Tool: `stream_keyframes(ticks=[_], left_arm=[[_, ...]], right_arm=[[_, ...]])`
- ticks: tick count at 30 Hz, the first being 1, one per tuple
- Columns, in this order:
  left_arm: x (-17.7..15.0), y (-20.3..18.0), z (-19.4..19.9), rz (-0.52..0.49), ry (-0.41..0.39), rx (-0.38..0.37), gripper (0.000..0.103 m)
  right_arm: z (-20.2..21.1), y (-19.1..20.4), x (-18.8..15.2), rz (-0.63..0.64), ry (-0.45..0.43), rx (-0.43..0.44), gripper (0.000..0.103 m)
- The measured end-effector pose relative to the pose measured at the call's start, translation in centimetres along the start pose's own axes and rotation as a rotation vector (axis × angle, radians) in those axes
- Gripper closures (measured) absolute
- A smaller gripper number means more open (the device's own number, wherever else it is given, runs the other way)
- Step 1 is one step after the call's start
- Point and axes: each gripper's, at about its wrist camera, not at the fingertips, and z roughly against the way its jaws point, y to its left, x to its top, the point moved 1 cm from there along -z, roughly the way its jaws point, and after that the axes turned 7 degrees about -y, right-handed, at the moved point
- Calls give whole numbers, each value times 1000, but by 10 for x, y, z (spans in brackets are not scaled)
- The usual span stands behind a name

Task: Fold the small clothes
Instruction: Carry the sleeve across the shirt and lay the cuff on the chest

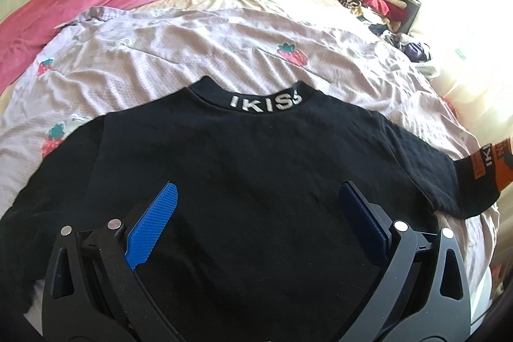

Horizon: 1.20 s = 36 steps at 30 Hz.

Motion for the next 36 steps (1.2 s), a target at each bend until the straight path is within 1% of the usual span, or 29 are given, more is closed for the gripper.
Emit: stream_keyframes(ticks=[3, 6, 8, 10, 12, 15, 19, 26, 28, 30, 31, 32, 34, 36], left_arm=[[0, 6, 1, 9, 21, 4, 8], [-2, 11, -1, 28, 61, -27, 8], [-3, 13, 1, 27, 62, -36, 8], [-3, 15, 4, 16, 54, -24, 8], [-4, 18, 4, 28, 60, -29, 8], [-5, 26, 3, 69, 84, -86, 8], [-6, 32, 3, 73, 87, -76, 8], [-9, 33, 0, 79, 103, -108, 8], [-10, 33, -1, 81, 108, -114, 8], [-12, 31, -3, 84, 114, -134, 8], [-13, 28, -3, 87, 118, -156, 8], [-13, 27, -4, 89, 119, -174, 8], [-16, 18, -2, 91, 112, -234, 8], [-18, 8, -2, 91, 116, -295, 8]], right_arm=[[-6, 42, 3, 34, 12, 84, 98], [-11, 79, 1, 60, 27, 152, 98], [-15, 105, -2, 73, 39, 203, 98], [-19, 124, -6, 87, 52, 236, 98], [-26, 148, -11, 112, 72, 265, 98], [-35, 174, -16, 135, 94, 291, 98], [-44, 201, -23, 149, 114, 327, 98], [-52, 232, -27, 160, 128, 377, 98], [-53, 236, -27, 158, 130, 399, 95], [-52, 237, -26, 154, 126, 414, 95], [-52, 237, -25, 155, 123, 413, 93], [-52, 235, -25, 158, 122, 412, 87], [-52, 230, -26, 153, 121, 400, 81], [-53, 219, -26, 143, 119, 373, 81]])
